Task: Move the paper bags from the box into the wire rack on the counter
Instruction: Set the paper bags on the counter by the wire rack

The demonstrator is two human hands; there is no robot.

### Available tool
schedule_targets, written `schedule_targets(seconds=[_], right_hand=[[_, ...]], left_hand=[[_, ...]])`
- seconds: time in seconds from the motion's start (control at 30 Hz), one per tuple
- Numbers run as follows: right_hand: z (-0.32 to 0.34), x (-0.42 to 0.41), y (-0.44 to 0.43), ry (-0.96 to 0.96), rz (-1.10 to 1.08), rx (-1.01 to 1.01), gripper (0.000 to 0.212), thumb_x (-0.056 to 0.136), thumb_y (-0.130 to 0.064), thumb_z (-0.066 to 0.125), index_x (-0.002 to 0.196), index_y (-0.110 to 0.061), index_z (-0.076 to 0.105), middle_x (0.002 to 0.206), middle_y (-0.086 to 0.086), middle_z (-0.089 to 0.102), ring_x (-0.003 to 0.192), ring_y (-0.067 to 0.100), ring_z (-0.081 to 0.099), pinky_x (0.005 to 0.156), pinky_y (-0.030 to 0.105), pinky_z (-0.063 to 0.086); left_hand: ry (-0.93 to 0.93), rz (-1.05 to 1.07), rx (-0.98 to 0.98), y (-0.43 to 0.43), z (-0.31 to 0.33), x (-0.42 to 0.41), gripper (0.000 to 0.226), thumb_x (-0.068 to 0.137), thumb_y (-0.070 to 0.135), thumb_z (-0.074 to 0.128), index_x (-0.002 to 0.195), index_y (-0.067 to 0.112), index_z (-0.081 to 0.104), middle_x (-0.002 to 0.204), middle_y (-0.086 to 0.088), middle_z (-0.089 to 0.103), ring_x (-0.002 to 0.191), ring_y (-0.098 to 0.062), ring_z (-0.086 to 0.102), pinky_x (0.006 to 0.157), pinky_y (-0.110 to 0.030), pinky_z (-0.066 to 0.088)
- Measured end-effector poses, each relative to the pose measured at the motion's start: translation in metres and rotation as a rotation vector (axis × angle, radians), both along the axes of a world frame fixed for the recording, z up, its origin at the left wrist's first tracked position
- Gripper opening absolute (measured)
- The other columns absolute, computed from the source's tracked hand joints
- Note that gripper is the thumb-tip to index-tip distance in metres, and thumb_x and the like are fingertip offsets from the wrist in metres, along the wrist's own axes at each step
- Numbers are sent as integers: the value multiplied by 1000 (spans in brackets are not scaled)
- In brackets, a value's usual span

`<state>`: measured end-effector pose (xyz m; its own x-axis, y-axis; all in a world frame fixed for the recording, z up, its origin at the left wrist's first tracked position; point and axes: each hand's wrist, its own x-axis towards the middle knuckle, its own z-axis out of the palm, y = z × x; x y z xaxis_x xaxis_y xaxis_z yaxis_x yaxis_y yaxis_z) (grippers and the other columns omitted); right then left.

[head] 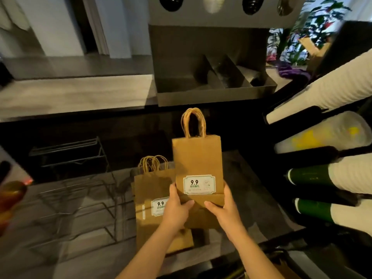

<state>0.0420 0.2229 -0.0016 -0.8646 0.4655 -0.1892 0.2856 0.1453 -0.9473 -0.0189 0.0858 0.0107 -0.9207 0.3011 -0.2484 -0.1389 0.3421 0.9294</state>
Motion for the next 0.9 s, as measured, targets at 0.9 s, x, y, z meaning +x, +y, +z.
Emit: schedule_targets(seconds=[0.9], right_hand=[[-45, -49, -93, -306, 274, -150, 85, 88, -28, 69, 154, -26, 17, 145, -7, 47, 132, 16, 44, 109, 37, 37]], left_hand=[[-495, 307, 185, -111, -47, -5, 60, 81, 19, 70, 135, 29, 45, 113, -1, 68, 103, -25, 64, 96, -48, 49]])
